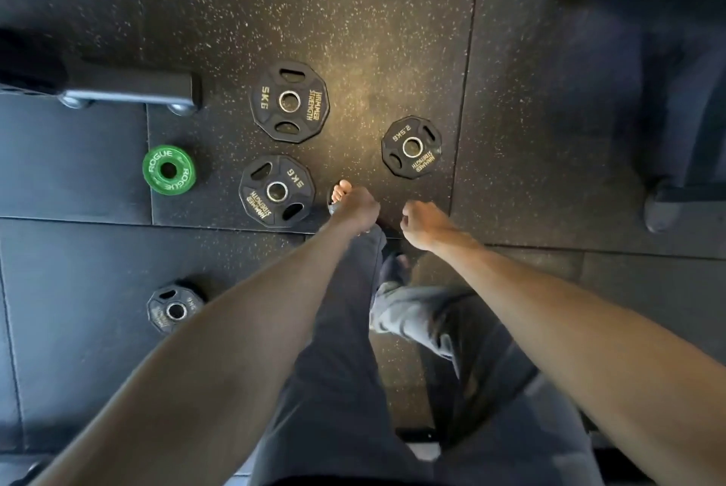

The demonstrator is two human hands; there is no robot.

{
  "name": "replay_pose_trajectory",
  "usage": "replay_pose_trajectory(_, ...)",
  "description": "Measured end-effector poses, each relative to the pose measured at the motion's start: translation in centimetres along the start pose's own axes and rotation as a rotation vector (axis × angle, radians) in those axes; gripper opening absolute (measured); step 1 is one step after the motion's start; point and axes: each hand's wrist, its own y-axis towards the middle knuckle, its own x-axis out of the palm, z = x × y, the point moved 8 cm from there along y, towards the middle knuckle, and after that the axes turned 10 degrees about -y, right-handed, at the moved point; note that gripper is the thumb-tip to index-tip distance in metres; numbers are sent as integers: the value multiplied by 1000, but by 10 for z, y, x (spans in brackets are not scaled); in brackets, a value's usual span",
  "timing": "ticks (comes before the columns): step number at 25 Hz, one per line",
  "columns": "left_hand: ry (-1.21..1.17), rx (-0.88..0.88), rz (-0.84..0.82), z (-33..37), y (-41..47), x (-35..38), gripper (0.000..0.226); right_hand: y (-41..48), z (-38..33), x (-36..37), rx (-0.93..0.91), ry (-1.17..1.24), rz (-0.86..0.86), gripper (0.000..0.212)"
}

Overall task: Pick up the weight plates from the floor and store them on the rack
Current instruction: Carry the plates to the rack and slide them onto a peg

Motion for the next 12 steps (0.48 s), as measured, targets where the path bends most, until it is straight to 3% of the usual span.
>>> replay_pose_trajectory(4,-93,-104,28,13,73,10,45,74,17,-30,9,-21,-9,29)
replay_pose_trajectory(12,-411,-226,199,22,254,16,33,266,11,-22,-211,-137,-34,28)
